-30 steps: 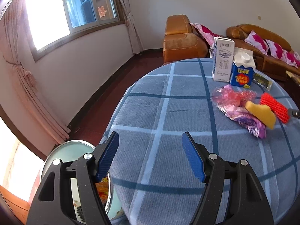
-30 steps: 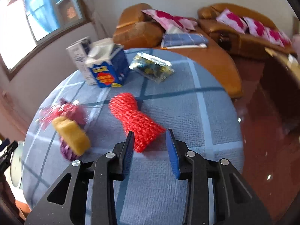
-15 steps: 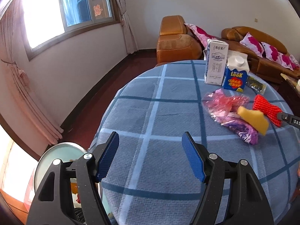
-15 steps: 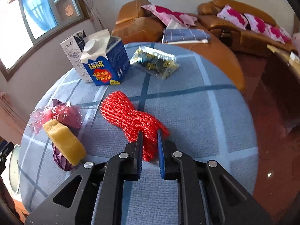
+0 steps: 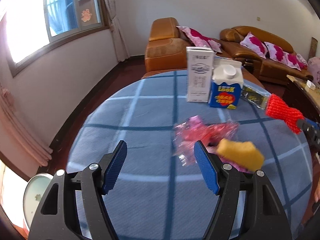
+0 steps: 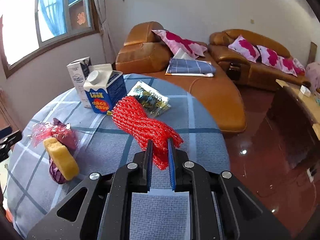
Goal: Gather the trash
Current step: 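Grasp the red mesh net with the right tool while the left tool grasps the pink bag, then carry the pink bag over the bin with the left tool while the right tool carries the red net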
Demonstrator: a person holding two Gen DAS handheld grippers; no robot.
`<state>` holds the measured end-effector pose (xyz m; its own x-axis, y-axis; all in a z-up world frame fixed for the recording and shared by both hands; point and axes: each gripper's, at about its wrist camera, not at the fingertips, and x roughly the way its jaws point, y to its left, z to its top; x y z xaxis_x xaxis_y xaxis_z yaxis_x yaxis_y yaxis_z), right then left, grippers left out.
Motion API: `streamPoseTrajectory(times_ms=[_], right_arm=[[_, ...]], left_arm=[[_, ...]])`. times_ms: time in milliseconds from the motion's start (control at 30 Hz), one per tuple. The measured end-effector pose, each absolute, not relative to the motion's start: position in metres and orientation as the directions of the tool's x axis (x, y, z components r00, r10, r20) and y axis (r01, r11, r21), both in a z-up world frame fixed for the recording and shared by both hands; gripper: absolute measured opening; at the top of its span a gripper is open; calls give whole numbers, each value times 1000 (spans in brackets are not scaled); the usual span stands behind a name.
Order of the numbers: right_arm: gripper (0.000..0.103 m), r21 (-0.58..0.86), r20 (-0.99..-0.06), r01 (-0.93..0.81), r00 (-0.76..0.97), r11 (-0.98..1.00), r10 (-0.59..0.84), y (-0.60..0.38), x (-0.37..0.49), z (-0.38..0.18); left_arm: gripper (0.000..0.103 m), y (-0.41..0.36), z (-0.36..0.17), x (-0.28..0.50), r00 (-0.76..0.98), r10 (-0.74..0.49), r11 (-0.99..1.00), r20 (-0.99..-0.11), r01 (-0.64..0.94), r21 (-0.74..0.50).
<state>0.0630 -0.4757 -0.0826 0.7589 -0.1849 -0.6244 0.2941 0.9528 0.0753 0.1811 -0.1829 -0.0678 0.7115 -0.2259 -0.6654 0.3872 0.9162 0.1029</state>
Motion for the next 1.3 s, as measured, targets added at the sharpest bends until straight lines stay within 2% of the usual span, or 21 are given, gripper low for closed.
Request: streamPoseTrajectory(times_ms=[233,267,300,333,433,633,1300], right_arm=[[15,64,-623,256,765,964,-162,-468,60,-87],[15,67,-624,249,766,966,-155,-468,59,-88],[15,68,-624,243,767,968,-149,-467,60,-89],[15,66,-624,239,767,969,-147,-465,61,-89],[15,68,-623,223,771,972,-134,-461,64,-89],[15,63,-609,192,785,979,-114,-448,68,-83],[15,18,-562,-8,827,1000,17,-365,81,-58]], left_arm=[[68,-206,-89,191,662,-238,902,-711,423,92],[60,-205,-93,192,654,-240,902,-717,423,83],[35,-204,-94,193,642,-253,900,-723,431,69],[24,-203,-96,195,618,-270,894,-738,446,46],[10,-200,-93,194,614,-290,888,-734,458,32],[8,-184,-74,182,642,-294,886,-708,461,50],[7,-96,-56,154,730,-151,939,-666,317,135]])
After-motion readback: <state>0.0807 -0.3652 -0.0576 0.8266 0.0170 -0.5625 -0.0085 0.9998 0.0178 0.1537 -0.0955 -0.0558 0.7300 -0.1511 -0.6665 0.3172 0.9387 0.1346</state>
